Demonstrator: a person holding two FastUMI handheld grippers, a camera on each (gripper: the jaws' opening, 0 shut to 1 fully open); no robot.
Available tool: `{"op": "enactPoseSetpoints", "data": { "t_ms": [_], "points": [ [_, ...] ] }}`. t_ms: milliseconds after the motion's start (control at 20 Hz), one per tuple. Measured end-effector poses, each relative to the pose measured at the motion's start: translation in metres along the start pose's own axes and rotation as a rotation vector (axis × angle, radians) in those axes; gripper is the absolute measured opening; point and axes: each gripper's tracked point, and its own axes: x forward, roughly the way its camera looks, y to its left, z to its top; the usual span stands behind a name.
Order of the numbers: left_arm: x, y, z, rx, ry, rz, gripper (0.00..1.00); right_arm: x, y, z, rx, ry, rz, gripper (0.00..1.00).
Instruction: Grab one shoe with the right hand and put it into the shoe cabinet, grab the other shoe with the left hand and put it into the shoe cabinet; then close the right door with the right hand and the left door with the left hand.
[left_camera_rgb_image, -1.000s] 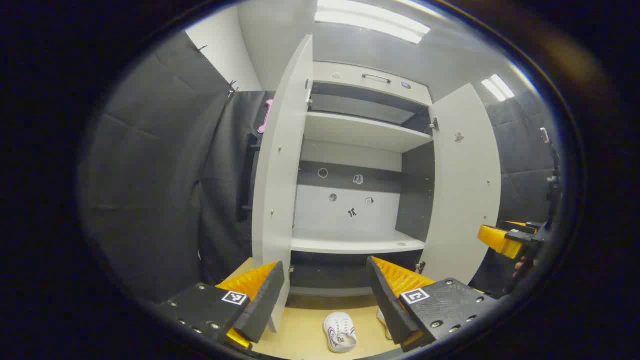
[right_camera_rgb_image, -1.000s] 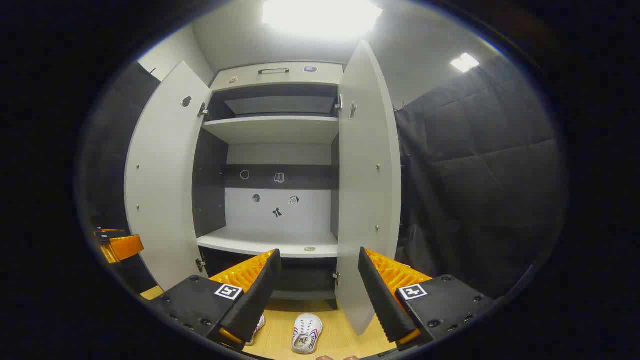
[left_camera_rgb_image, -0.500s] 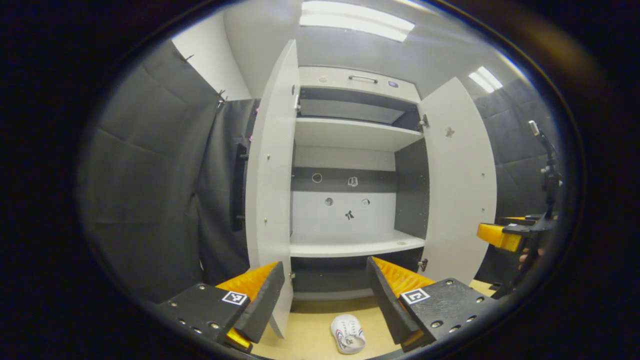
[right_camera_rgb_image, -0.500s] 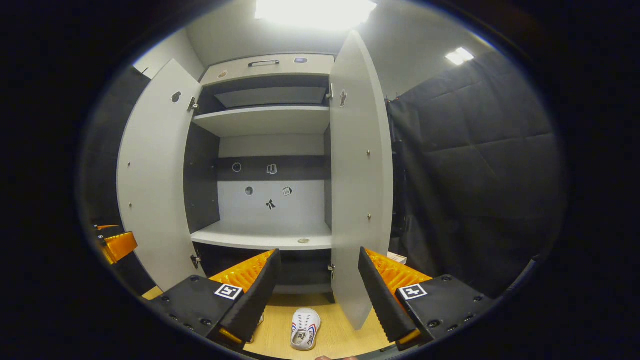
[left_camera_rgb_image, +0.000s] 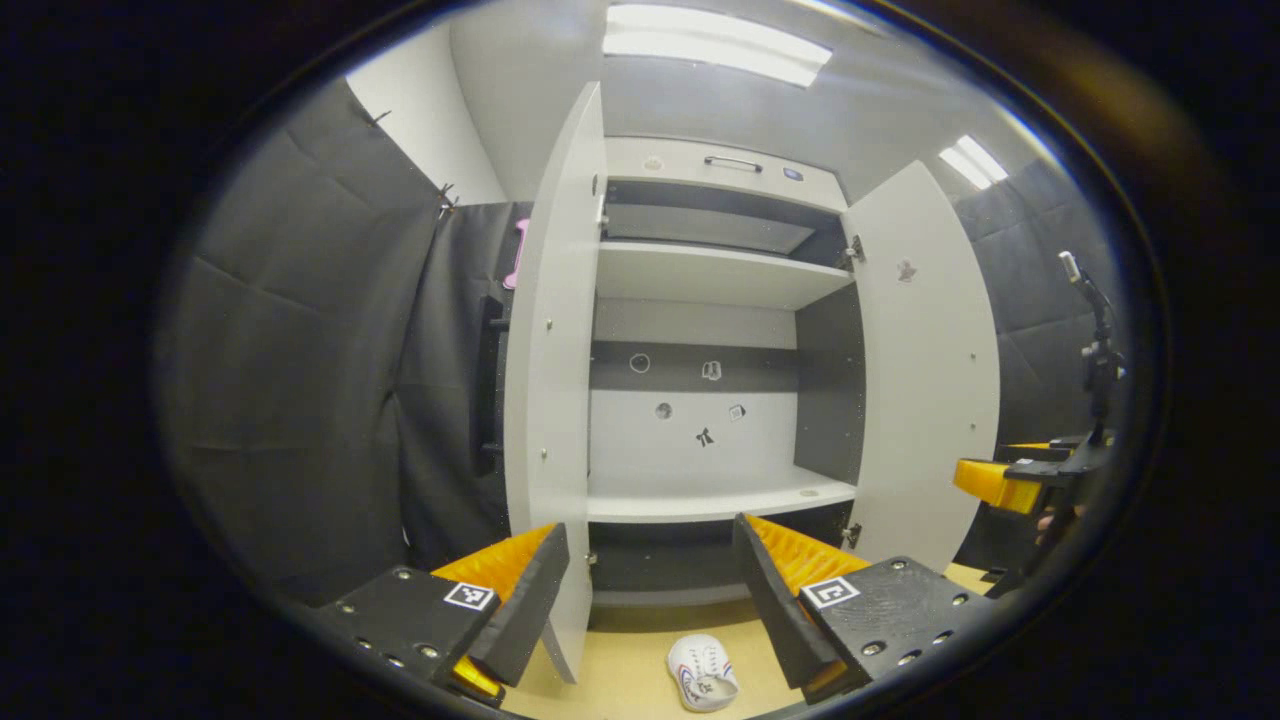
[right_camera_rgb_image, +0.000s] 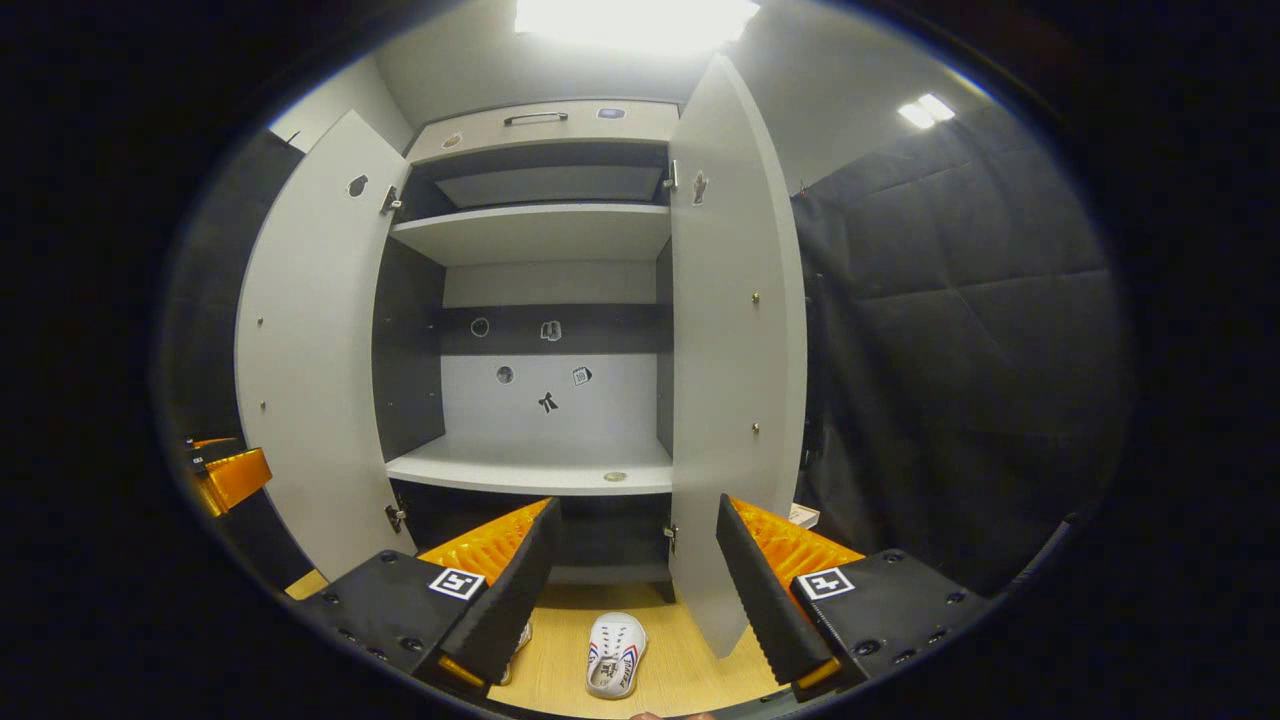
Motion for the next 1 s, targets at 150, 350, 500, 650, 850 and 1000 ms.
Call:
{"op": "enactPoseSetpoints", "data": {
  "t_ms": [150,350,500,650,850,1000],
  "points": [
    [0.0,0.002,0.0,-0.012,0.006,0.002,0.95,0.004,0.002,0.003,-0.019,-0.001,0.008,0.96],
    [0.0,0.01,0.005,-0.01,-0.002,0.009,1.0,0.011,0.013,0.007,-0.04,0.006,0.037,0.97],
    [-0.004,0.017,0.002,0.002,-0.006,0.028,1.0,0.02,0.021,0.007,-0.046,0.018,0.066,0.96],
    [-0.012,0.02,-0.006,0.047,-0.011,0.048,1.0,0.035,0.027,-0.009,-0.034,0.081,0.089,0.98],
    [-0.023,0.013,-0.032,0.031,0.042,0.033,1.0,0.059,0.041,-0.073,0.04,0.228,0.111,0.98],
    [-0.031,0.013,-0.044,-0.001,0.071,0.028,0.95,0.07,0.054,-0.124,0.067,0.337,0.134,0.98]
  ]
}}
